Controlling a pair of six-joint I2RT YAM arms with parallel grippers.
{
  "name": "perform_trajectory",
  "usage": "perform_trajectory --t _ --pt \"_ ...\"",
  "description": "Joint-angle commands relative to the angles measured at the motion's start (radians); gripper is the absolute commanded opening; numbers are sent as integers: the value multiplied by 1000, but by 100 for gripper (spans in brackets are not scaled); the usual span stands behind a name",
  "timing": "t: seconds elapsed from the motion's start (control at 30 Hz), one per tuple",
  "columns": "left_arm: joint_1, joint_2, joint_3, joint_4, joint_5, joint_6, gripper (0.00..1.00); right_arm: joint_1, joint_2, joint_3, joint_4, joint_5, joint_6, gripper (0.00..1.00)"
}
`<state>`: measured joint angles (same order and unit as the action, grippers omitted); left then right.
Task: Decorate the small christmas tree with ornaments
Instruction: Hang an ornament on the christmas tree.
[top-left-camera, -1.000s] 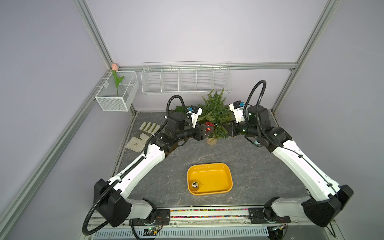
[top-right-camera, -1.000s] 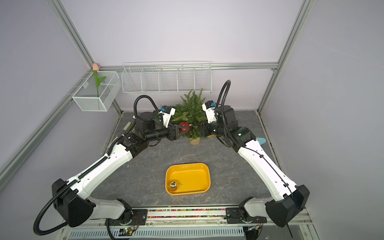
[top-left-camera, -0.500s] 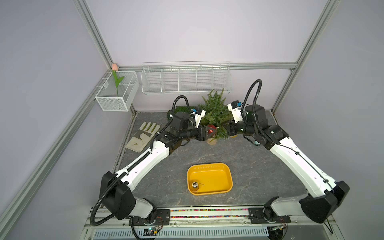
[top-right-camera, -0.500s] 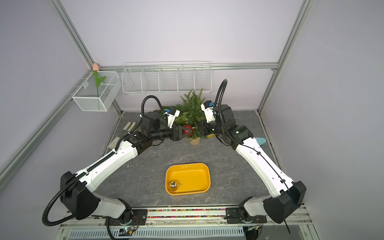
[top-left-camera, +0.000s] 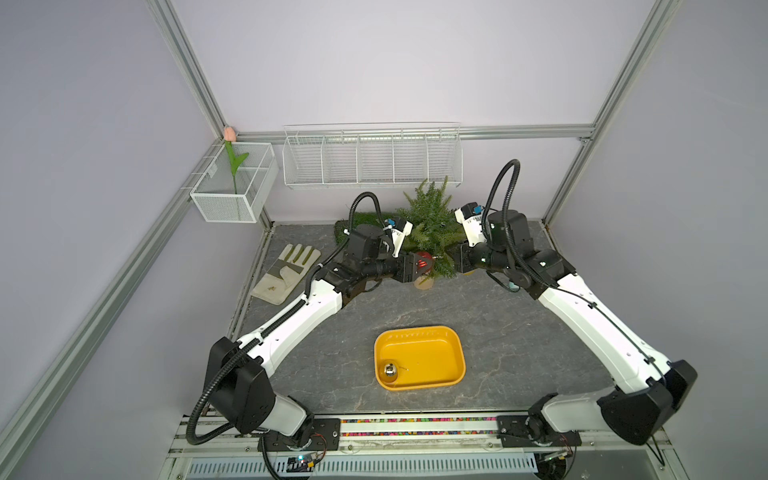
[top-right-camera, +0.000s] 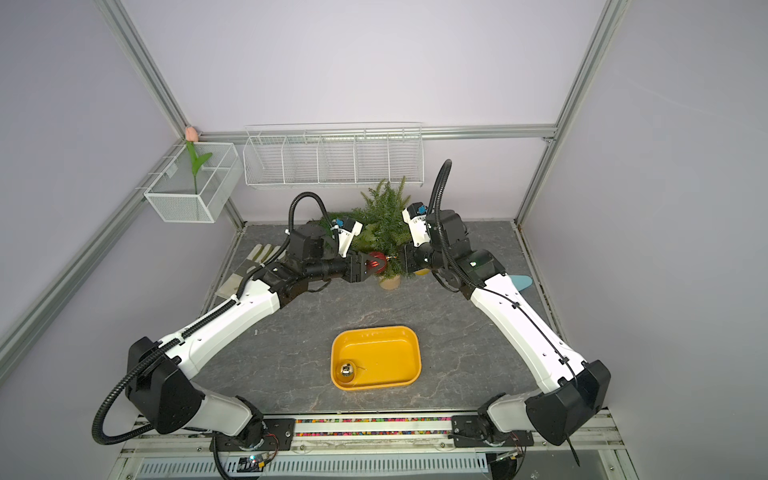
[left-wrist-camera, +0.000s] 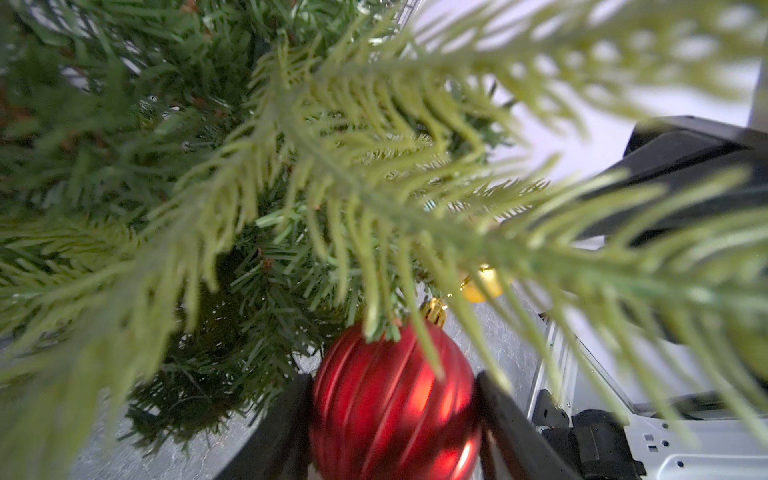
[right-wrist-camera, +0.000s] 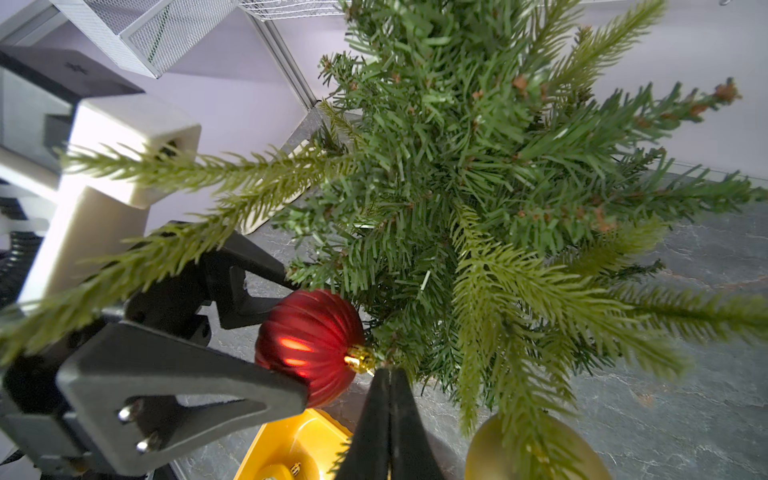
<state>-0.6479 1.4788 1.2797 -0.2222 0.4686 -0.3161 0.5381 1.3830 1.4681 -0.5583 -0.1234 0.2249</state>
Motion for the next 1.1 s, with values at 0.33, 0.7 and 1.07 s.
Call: perform_trajectory --t 0.33,0.7,1.07 --pt "-2 -23 32 -8 -49 -17 0 -9 -21 12 -4 83 -33 6" --pt "-2 7 47 -19 -48 -42 0 -9 6 18 -4 88 -41 6" --pt "-2 44 78 -71 -39 -41 0 -7 47 28 1 71 -52 6"
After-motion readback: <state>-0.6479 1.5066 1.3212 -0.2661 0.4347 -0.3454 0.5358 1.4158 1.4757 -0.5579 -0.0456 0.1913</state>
